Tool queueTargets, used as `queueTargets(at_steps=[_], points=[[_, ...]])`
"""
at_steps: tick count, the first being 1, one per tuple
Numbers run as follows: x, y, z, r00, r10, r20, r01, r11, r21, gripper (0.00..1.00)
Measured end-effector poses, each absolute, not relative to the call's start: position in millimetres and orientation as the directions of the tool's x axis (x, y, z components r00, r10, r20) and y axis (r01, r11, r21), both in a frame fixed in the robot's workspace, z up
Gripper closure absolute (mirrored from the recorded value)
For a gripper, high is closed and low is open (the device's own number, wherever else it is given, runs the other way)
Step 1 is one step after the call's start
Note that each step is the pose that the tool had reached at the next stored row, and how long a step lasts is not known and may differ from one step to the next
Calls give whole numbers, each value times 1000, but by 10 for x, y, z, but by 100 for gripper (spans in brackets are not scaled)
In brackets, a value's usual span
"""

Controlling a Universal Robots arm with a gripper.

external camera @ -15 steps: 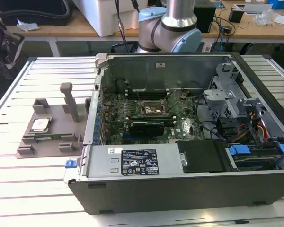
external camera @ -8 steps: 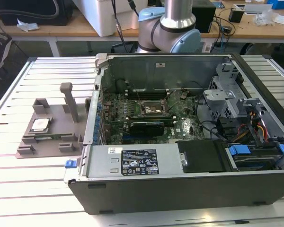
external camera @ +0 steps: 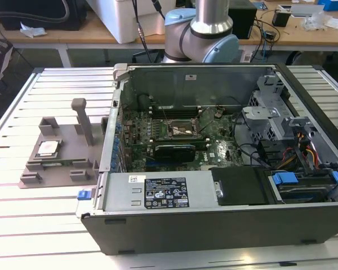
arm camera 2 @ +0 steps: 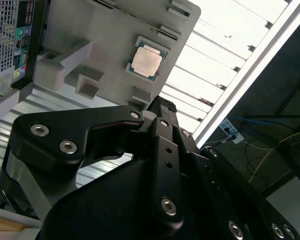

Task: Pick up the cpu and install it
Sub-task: 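Reach for the cpu, then pick up the cpu and move it towards the insertion slot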

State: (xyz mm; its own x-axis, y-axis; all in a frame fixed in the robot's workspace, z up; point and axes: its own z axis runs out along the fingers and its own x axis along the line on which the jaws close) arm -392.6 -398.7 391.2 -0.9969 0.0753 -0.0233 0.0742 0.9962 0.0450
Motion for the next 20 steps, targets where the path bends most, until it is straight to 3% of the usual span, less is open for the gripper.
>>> queueTargets(at_steps=[5,7,9,10,11,15,16,20], points=[[-3928,-3987,3912,-997,75,-23,74,996,45,89],[-3928,-3987,3912,-997,75,-23,74,996,45,83],[-3929,-3987,3912,-997,75,-23,74,996,45,71],[-3929,-3987,3912,-997,75,-23,74,996,45,58],[-3929,-3987,3912,-997,75,-23,74,996,45,58],[-3930,-3987,3912,-997,75,-23,74,996,45,34],[-3930,-3987,3912,-997,75,-23,74,996,45,34],[-3927,-3970,3907,-998,54,-28,55,998,-33,34]])
